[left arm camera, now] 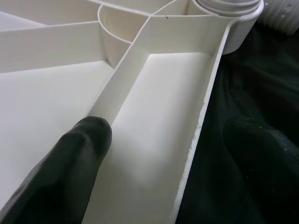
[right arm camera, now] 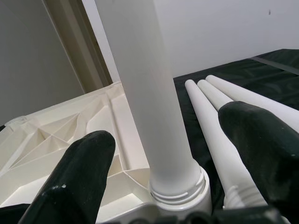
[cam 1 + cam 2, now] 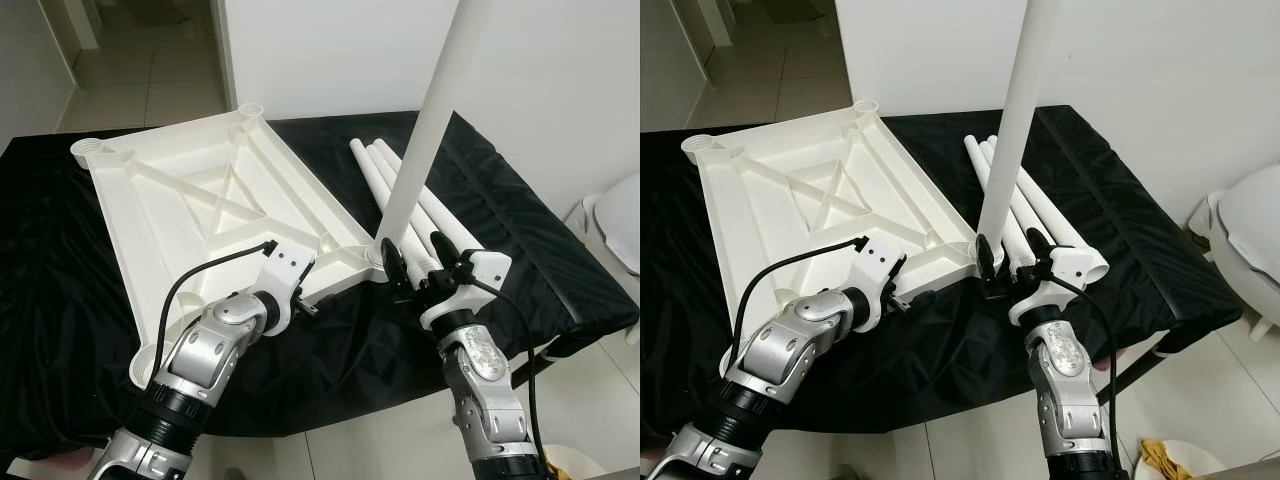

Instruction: Building children table

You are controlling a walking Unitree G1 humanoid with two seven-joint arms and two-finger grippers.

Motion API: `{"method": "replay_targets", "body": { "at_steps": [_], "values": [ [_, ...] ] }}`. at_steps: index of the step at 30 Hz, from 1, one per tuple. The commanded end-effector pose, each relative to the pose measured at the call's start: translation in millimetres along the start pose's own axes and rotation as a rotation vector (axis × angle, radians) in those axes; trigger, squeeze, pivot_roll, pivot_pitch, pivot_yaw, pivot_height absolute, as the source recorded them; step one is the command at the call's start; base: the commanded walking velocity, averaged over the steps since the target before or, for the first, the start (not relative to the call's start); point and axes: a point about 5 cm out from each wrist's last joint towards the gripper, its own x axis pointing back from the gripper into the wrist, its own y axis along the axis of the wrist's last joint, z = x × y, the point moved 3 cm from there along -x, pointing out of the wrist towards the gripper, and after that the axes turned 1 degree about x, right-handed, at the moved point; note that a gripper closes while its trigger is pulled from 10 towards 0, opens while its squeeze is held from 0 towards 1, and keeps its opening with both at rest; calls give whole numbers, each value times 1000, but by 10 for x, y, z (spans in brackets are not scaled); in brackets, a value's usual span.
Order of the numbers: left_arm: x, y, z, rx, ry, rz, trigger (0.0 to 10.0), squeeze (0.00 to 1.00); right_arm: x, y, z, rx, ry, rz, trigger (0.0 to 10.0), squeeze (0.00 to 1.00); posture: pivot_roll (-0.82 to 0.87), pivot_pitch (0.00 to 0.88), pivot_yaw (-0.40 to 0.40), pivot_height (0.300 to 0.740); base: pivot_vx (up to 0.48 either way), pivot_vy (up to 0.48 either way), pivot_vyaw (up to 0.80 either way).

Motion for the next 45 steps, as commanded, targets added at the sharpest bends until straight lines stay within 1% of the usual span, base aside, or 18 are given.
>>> {"method": "replay_targets", "body": {
  "at_steps": [1,3,4,6,7,8,9,11,15,17,19,25,28,31,35,39,40,45],
  "values": [
    [-2,-250,127,35,95,109,9098,0,24,4,-27,-6,-14,5,10000,0,-79,52,13,740,0,0,0],
    [0,-259,154,20,108,121,9098,0,29,6,-19,-6,-14,7,10000,0,-79,52,13,740,0,0,0],
    [5,-278,185,10,123,135,8039,0,36,8,-9,-2,-11,9,10000,0,-82,52,15,740,0,0,0],
    [5,-278,185,10,123,135,8039,0,36,8,-9,-2,-11,9,10000,0,-82,52,15,740,0,0,0],
    [11,-298,212,1,138,151,3804,0,46,12,-3,2,-8,9,10000,0,-84,53,16,740,0,0,0],
    [11,-298,212,1,138,151,3804,0,46,12,-3,2,-8,9,10000,0,-84,53,16,740,0,0,0],
    [18,-304,224,-15,144,159,0,0,55,19,-8,7,-7,11,10000,0,-86,55,17,740,0,0,0],
    [24,-303,222,-21,145,163,0,0,62,19,-26,10,-14,14,10000,0,-87,54,18,740,0,0,0],
    [40,-299,220,-133,142,201,0,0,75,22,-39,19,-18,21,10000,0,-88,58,19,740,0,0,0],
    [42,-299,220,-144,142,205,0,0,75,23,-37,19,-18,22,10000,0,-88,58,19,740,0,0,0],
    [50,-320,238,-184,152,231,0,0,75,19,-38,22,-19,24,10000,0,-89,58,19,740,0,0,0],
    [69,-323,265,-170,164,246,0,0,76,24,-43,27,-25,27,10000,0,-91,56,20,740,0,0,0],
    [117,-374,328,-151,192,265,0,0,79,22,-54,33,-29,29,10000,0,-88,55,20,740,0,0,0],
    [125,-388,338,-151,195,270,0,0,79,21,-56,34,-29,30,10000,0,-88,55,20,740,0,0,0],
    [152,-414,410,-140,235,279,0,0,65,20,-50,37,-27,30,10000,0,-82,53,15,740,0,0,0],
    [122,-379,482,-119,267,261,0,0,40,19,-43,38,-25,30,10000,0,-80,51,12,740,0,0,0],
    [87,-325,503,-106,277,239,10000,0,30,22,-45,40,-27,28,10000,0,-81,51,13,740,0,0,0],
    [15,-174,526,-51,295,171,10000,0,18,27,-50,46,-30,26,10000,0,-80,50,12,740,0,0,0]
  ]
}}
